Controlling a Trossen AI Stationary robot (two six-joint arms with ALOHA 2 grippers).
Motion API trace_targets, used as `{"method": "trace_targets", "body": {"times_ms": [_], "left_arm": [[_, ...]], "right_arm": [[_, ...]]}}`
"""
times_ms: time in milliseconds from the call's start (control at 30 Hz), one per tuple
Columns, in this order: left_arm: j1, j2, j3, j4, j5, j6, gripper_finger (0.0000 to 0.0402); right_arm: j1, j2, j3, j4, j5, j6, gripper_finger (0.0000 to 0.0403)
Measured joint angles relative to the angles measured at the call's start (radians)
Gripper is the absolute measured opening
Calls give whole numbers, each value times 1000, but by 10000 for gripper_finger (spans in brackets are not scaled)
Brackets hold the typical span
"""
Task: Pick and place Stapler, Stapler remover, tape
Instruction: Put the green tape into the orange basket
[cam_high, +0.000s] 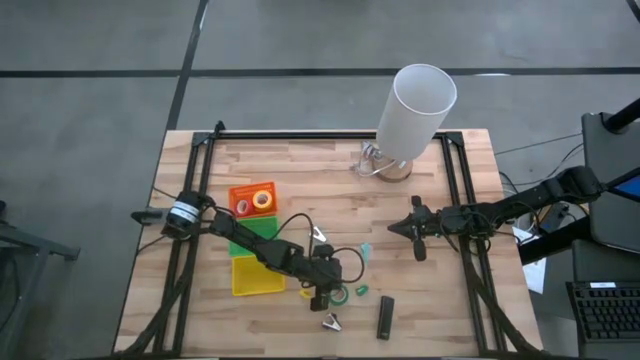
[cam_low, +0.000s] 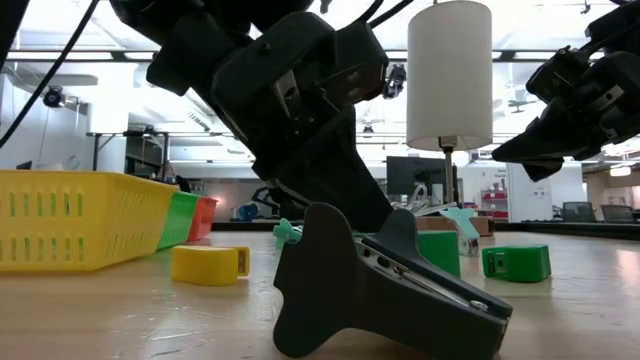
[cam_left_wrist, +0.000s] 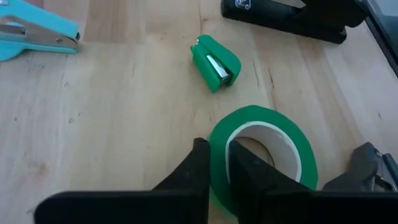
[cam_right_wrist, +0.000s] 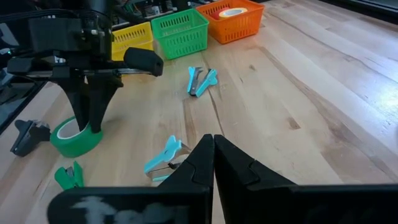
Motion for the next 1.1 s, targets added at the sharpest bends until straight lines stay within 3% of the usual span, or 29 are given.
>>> {"method": "trace_targets", "body": {"times_ms": [633, 1100], "left_arm": [[3, -54, -3, -97, -30, 55, 41], [4, -156, -3, -301, -202, 72, 42]], "right_arm": [[0, 0, 0, -3, 0, 0, 8], [0, 0, 0, -6, 0, 0, 8]]}}
